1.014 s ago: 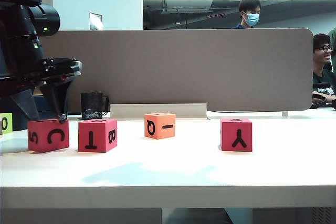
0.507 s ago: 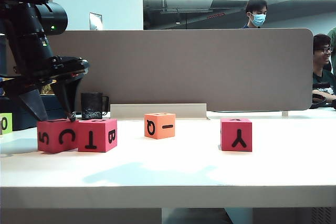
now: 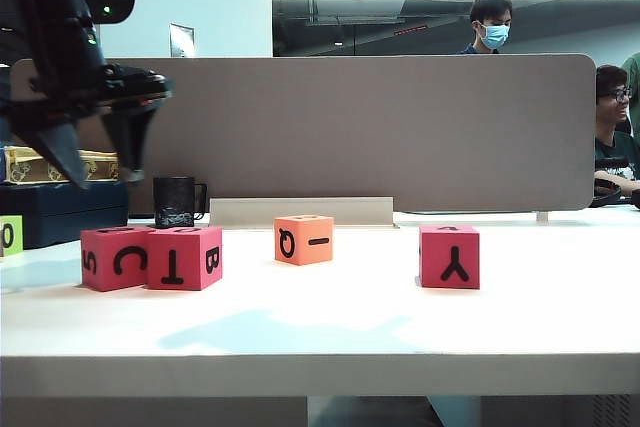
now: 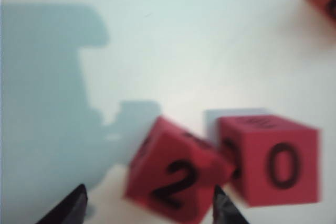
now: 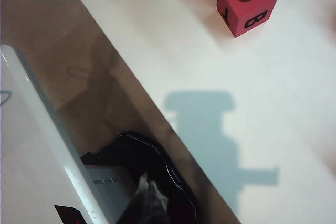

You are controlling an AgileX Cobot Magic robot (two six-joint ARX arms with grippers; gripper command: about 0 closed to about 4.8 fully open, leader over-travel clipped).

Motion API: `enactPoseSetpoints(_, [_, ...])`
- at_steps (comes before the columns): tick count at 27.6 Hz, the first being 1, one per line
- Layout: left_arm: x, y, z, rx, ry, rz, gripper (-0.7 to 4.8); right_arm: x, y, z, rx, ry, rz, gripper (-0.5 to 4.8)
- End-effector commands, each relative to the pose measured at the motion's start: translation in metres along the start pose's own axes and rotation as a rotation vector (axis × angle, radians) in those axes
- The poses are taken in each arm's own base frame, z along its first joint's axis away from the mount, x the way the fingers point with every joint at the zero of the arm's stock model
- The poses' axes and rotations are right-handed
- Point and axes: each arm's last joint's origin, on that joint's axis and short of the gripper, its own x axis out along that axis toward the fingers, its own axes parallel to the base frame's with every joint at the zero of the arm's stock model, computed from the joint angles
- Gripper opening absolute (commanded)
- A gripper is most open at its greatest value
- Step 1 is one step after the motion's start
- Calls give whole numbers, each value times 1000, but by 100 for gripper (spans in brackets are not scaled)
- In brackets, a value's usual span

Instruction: Select the appropriate blocks from the scattered letter blocks on the table and arrange them in a row to spell out "2024".

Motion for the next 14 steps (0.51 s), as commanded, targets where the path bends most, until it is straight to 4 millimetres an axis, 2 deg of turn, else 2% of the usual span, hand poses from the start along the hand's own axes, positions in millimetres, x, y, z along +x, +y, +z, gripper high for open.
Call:
enactPoseSetpoints(1, [-12,3,-5,65,92,106,232,-3,1,2,-8,-22,2,-5])
enactPoseSetpoints(5, [-17,3,-12,114,167,114,66,-3,1,2,-9,-23,1,-5])
enactPoseSetpoints(7, [-16,3,-15,141,197,108,13,-3,1,3,-9,-29,2,-5])
enactPoseSetpoints(9, [-13,0,-18,167,215,102,-6,-3,1,4,-10,-36,2,-5])
enactPoseSetpoints(14, [-3,0,-23,187,220,70,-6,-3,1,4,-11,-42,2,-5])
